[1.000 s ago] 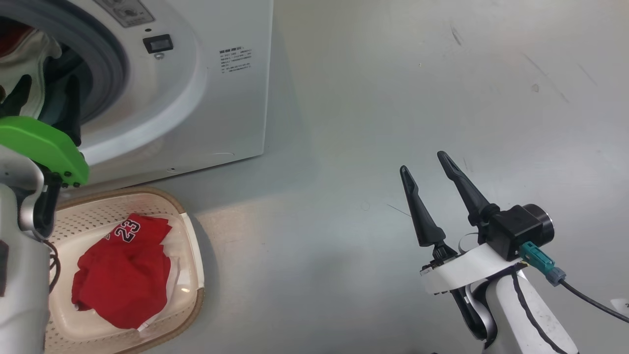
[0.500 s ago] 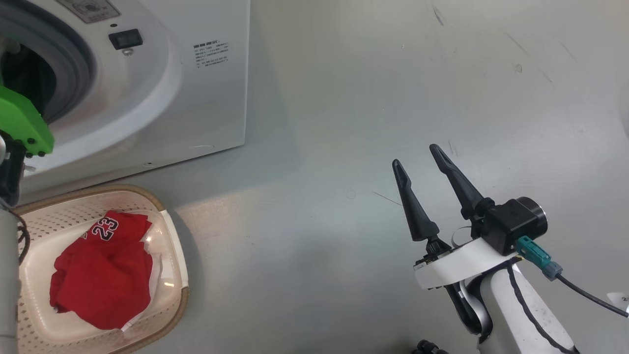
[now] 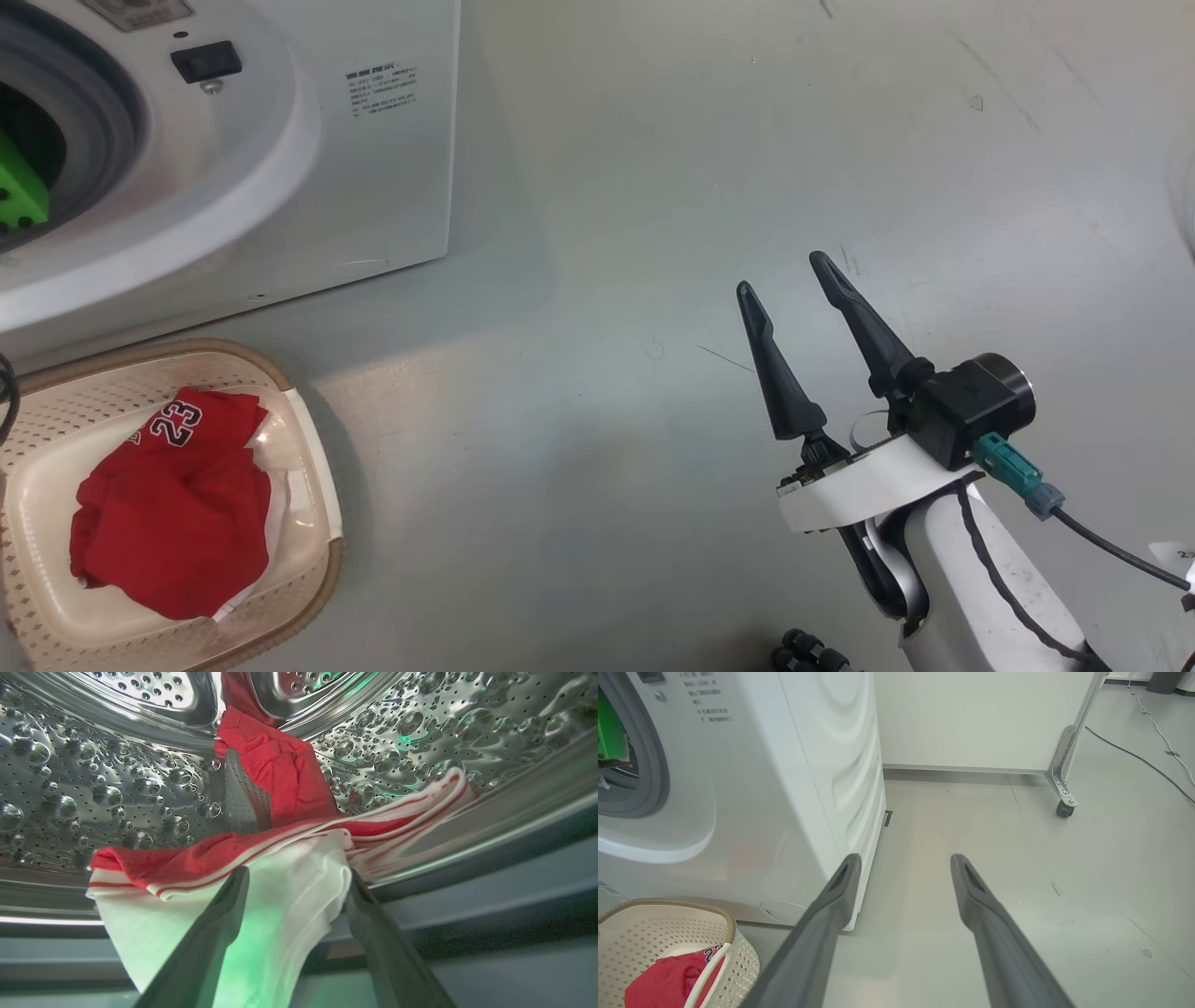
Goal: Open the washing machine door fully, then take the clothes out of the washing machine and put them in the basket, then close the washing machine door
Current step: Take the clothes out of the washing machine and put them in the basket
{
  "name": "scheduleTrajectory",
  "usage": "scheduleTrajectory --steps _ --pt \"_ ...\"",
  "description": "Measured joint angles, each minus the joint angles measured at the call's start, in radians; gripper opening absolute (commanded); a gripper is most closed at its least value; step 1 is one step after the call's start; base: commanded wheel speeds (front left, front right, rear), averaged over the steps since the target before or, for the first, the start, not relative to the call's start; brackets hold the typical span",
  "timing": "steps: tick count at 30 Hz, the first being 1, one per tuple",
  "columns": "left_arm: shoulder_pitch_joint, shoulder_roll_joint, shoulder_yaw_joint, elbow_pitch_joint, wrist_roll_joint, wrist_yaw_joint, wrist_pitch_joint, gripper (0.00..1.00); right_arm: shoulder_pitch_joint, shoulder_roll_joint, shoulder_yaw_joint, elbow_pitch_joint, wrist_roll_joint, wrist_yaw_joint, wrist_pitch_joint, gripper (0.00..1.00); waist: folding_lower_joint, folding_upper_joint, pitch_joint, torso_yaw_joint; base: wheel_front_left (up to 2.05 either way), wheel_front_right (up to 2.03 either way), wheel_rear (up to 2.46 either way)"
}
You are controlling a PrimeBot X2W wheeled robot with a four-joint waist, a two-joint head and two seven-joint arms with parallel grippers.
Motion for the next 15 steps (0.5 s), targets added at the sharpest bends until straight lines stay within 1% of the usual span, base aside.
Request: scheduleTrajectory --steps 5,6,7,8,11,15 --pt "-0.032 -0.011 0.008 0.029 -0.003 0.006 -0.004 1.0 -0.003 0.0 0.005 0.0 0.0 -0.002 0.0 1.0 0.0 0.0 0.007 -0.001 0.0 0.0 0.0" --pt "-0.04 -0.014 0.011 0.037 -0.011 0.006 -0.004 0.76 -0.003 0.0 0.005 0.0 0.0 -0.002 0.0 1.0 0.0 0.0 0.008 -0.001 0.0 0.0 0.0" --pt "-0.046 -0.018 0.014 0.044 -0.019 0.006 -0.005 0.28 -0.004 0.0 0.006 0.001 0.0 -0.002 0.0 1.0 0.0 0.0 0.009 -0.001 0.0 0.0 0.0" --pt "-0.051 -0.021 0.015 0.049 -0.021 0.006 -0.009 0.0 -0.005 0.0 0.007 0.001 0.0 -0.002 0.0 1.0 0.0 0.0 0.011 -0.001 0.0 0.0 0.0" --pt "-0.056 -0.027 0.015 0.067 -0.022 0.004 -0.019 0.0 -0.012 0.0 0.007 0.002 0.0 -0.009 0.0 1.0 0.0 0.0 0.012 0.0 0.0 0.0 0.0" --pt "-0.062 -0.031 0.011 0.095 -0.022 -0.01 -0.056 0.0 -0.023 0.0 0.005 0.009 0.0 -0.011 0.0 1.0 0.0001 0.0 0.006 0.003 0.0 0.0 0.0"
